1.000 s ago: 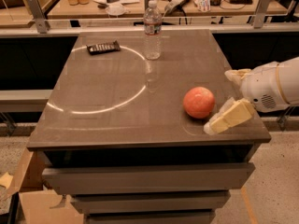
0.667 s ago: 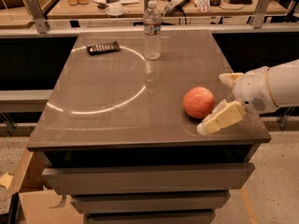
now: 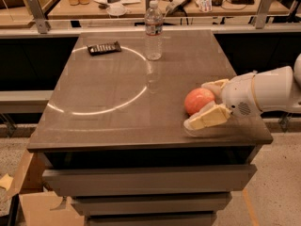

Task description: Move apple near water bottle

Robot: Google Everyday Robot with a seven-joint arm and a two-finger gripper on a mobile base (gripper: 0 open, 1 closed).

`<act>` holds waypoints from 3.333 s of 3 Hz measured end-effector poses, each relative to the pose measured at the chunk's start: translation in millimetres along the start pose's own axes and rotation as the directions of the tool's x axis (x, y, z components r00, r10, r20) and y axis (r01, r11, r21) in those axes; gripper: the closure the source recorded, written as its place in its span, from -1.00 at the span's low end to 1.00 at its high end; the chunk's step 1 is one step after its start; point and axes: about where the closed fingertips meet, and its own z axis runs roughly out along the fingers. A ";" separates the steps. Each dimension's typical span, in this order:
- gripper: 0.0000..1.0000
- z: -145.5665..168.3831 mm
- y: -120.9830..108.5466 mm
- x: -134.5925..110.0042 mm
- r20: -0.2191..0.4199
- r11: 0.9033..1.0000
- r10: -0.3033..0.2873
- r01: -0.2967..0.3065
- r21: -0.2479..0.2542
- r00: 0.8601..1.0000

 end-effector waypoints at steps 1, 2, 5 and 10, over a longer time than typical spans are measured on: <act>-0.05 7.2 -3.8 -4.7 0.025 1.000 -0.017 0.017 -0.003 1.000; 0.40 9.5 -24.1 -13.9 0.035 0.999 -0.031 0.029 0.043 0.999; 1.00 42.0 -159.7 -62.7 0.128 0.939 -0.006 -0.038 0.340 0.992; -0.42 135.0 -195.4 -93.0 0.221 0.948 0.015 -0.084 0.308 0.975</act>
Offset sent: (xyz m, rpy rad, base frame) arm 0.0579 -0.0065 0.0156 0.0011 -0.1147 -0.0608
